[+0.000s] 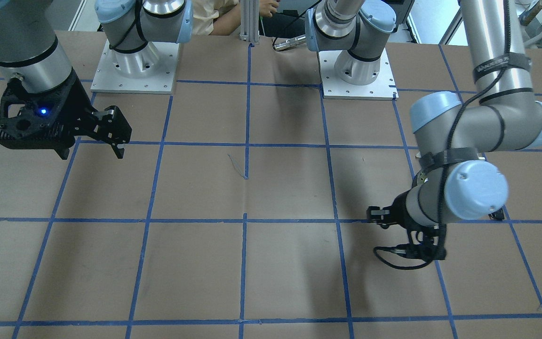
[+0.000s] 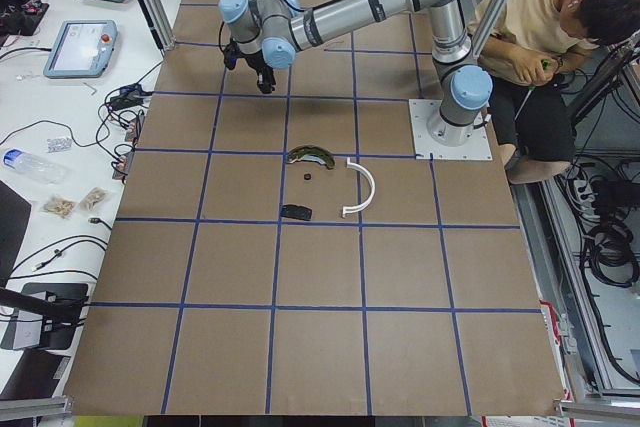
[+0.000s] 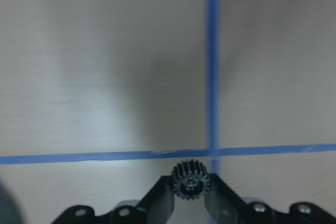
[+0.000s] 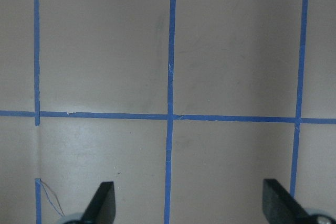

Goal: Place bearing gear from tray to pile

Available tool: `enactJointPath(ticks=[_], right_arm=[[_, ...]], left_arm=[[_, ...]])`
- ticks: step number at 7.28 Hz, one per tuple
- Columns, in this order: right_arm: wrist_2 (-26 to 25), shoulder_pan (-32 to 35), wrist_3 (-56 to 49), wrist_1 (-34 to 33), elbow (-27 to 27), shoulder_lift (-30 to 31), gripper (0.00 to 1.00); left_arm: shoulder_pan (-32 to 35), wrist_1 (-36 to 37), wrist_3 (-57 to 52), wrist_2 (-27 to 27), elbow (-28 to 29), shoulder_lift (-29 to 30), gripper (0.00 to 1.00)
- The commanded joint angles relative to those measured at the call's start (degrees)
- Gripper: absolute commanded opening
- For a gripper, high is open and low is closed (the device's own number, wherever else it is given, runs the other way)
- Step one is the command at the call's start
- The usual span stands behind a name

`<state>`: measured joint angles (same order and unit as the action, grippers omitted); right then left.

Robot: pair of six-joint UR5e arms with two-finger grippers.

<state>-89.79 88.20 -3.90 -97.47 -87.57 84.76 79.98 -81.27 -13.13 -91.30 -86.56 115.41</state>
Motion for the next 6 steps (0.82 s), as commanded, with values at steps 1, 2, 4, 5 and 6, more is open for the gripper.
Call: enactJointPath(ticks=[1,2,4,5,6], right_arm=[[0.1,0.0,0.0,0.0,0.0,0.0,1.0],[0.1,0.0,0.0,-0.1,0.0,0.0,1.0],[0.1,0.0,0.0,-0.1,0.0,0.1,1.0],[0.1,0.0,0.0,-0.1,0.0,0.1,1.0],[0.1,0.0,0.0,-0.1,0.0,0.0,1.0]], left_arm=[[-10.9,-1.3,-15.6,-5.4,-0.8,-1.1,0.0],[-16.4,-0.4,-19.7,-6.2,-2.6,-1.1,0.0],[-23.0,0.1,-22.4,-7.0,-4.4,0.0,0.0],[-23.4,0.1,-24.9,-6.9,-4.6,0.3,0.0],[-23.5,0.2,-25.4,-6.8,-6.2,0.3,0.0]])
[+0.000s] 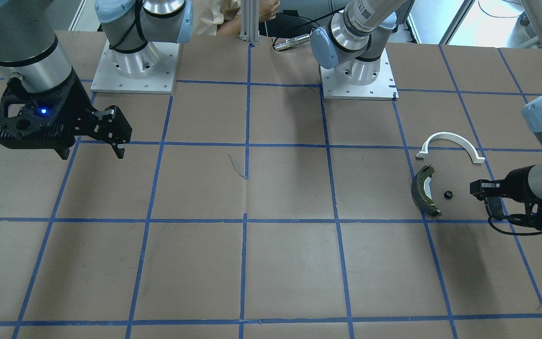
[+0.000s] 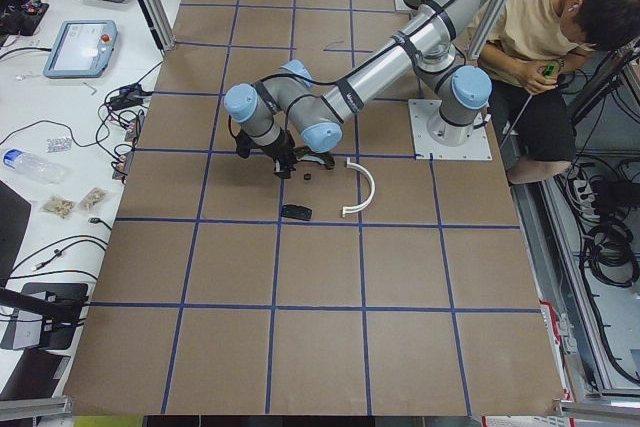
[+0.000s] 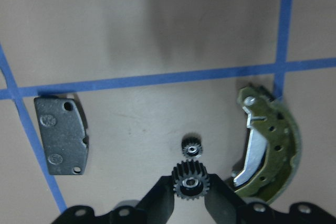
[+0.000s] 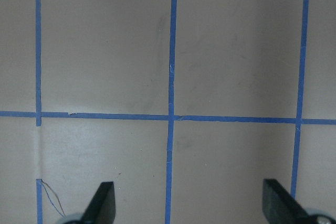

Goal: Place bearing gear from tray to pile

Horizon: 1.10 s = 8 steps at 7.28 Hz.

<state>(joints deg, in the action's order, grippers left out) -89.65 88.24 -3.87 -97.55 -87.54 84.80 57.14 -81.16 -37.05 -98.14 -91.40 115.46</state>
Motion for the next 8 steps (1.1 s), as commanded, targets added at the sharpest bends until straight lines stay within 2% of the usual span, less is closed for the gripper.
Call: enactJointPath(ticks=[1,3,8], right_arm=[[-0.1,0.0,0.0,0.1,0.0,0.0,1.0],[-0.1,0.0,0.0,-0.1,0.0,0.0,1.0],[-0.3,0.0,0.0,-0.5,0.0,-0.1,1.0]], left_arm=[[-1.5,3.4,-1.7,0.1,-3.9,0.2,0.0],[-2.9,6.9,-1.7,-0.1,-7.9,0.2,0.0],[-3.0,8.3,-1.6,0.0,-8.4,2.0,0.0]])
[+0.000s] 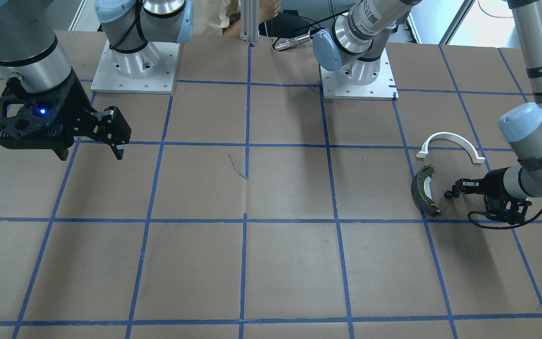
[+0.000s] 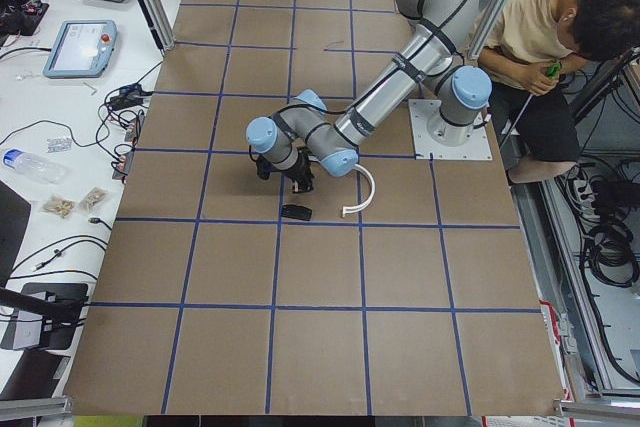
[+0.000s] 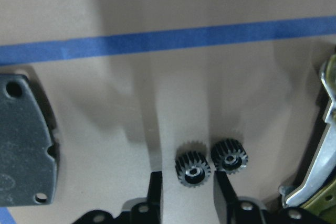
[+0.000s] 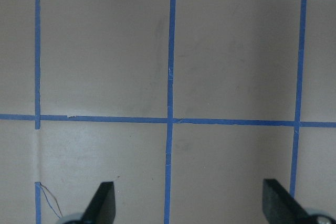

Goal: Place bearing gear from tray to pile

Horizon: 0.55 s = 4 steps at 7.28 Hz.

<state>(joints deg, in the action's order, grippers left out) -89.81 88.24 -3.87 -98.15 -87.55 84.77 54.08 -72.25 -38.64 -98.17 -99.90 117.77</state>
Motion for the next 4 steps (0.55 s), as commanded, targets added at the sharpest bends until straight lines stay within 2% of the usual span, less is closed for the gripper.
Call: enactJointPath(ticks=[1,2,3,4], right_arm=[[0.1,-0.1,0.0,0.0,0.0,0.0,1.0],[0.1,0.0,0.0,0.0,0.0,0.0,1.0],[0.1,-0.1,0.0,0.0,0.0,0.0,1.0],[0.1,-0.1,0.0,0.0,0.0,0.0,1.0]], left_arm=[[0.1,0.3,0.0,0.0,0.0,0.0,0.8],[0.1,0.2,0.1,0.0,0.9,-0.3,0.82],[1.0,-0.4,0.4,0.2,1.8,-1.9,0.91],[2.0,-4.0,0.8,0.5,4.4,-3.6,0.94]])
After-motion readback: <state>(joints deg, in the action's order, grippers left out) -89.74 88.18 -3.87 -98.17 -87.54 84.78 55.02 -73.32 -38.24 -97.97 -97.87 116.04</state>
